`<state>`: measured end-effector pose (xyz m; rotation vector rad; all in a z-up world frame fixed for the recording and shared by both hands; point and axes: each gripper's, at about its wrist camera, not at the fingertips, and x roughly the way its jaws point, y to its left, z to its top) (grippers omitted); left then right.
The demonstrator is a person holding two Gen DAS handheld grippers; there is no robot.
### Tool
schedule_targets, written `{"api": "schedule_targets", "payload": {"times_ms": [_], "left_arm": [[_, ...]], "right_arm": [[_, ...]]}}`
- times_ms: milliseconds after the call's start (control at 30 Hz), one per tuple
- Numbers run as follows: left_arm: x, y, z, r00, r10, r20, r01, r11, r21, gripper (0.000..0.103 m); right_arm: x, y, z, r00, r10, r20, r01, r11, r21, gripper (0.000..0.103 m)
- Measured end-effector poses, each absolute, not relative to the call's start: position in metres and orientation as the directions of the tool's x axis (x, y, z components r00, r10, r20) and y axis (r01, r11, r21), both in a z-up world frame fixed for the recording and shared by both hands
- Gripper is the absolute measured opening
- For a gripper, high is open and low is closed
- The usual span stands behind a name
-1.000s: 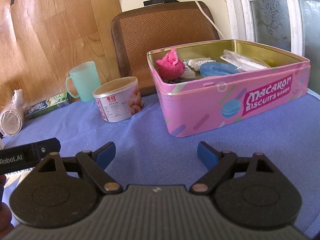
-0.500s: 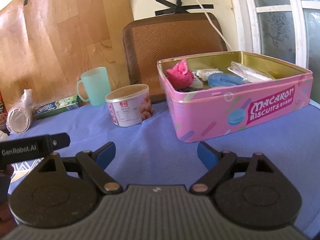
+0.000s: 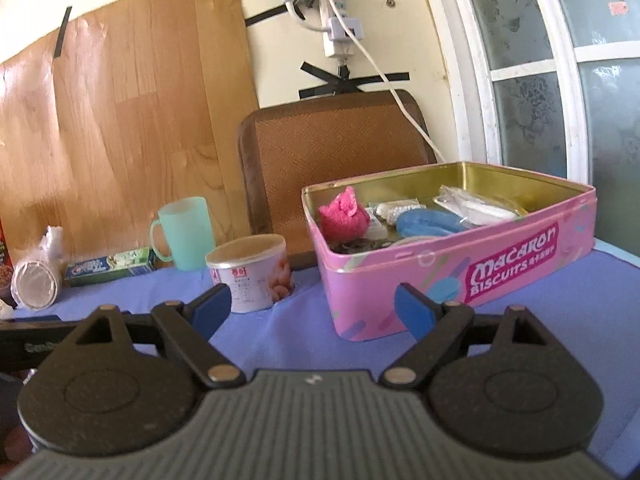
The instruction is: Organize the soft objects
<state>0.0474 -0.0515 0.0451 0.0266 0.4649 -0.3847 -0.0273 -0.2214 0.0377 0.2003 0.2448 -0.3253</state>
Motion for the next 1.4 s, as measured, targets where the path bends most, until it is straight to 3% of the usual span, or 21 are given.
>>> {"api": "schedule_targets", "payload": {"times_ms": [200,533,833,1200,1400], "left_arm": [[0.045,-0.057,0.043,0.829,-0.343,-0.442,0.369,0.929,-0.027,0.103],[0.045,-0.056,0.044,0.831,-0.347,-0.435,0.370,0.929,-0.033,0.103],[0.044,-0.063,0.041,0.827,-0.342,-0.447,0.384,0.923,0.004,0.103],[0.040,-0.067,0.043,0.795,-0.378,-0.474,0.423,0.906,-0.014,0.103],[0.024,-0.088,0.058,0.762,-0.362,-0.537,0.414,0.910,-0.025,0.103]], "right_arm": [[-0.030,-0.225,0.048,0.901,-0.403,-0.160,0.424,0.897,0.127,0.091],[-0.028,-0.226,0.041,0.879,-0.464,-0.112,0.473,0.877,0.081,0.092],[-0.029,-0.226,0.039,0.882,-0.450,-0.140,0.464,0.881,0.092,0.093],[-0.053,-0.241,0.047,0.904,-0.321,-0.281,0.378,0.908,0.180,0.094],[-0.067,-0.256,0.051,0.908,-0.229,-0.351,0.330,0.906,0.264,0.094]]}}
